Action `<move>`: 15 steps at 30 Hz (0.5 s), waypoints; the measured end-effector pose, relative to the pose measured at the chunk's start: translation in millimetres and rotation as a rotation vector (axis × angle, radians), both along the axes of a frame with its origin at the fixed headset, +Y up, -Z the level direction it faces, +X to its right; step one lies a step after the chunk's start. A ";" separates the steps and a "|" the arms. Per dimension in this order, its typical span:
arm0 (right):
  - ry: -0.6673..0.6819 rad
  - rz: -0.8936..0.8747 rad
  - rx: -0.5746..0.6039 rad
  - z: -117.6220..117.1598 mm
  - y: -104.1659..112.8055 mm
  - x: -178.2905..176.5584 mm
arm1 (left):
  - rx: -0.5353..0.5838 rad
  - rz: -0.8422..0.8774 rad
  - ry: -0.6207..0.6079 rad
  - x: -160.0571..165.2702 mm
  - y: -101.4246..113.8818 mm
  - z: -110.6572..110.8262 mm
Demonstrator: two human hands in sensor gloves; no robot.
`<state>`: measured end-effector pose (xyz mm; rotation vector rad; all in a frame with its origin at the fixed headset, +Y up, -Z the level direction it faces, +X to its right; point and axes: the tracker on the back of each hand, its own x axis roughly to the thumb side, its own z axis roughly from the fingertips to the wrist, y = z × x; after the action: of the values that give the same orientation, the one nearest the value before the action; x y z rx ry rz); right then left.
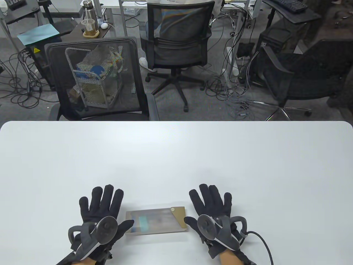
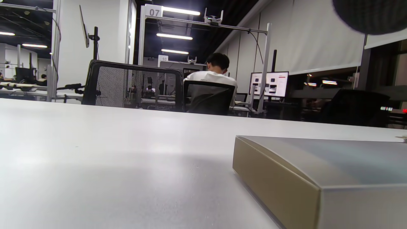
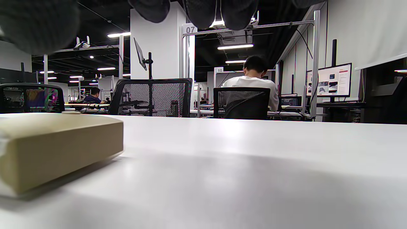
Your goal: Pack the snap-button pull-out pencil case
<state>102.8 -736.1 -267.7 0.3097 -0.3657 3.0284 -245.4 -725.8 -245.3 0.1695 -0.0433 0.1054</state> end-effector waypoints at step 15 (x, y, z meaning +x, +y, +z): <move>0.016 -0.010 -0.012 1.3 -0.4 -2.0 | -0.013 -0.005 0.000 1.0 1.3 0.2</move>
<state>100.7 -736.6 -266.4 0.3296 -0.3467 3.0159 -244.4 -724.5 -245.1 0.1565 -0.0428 0.1003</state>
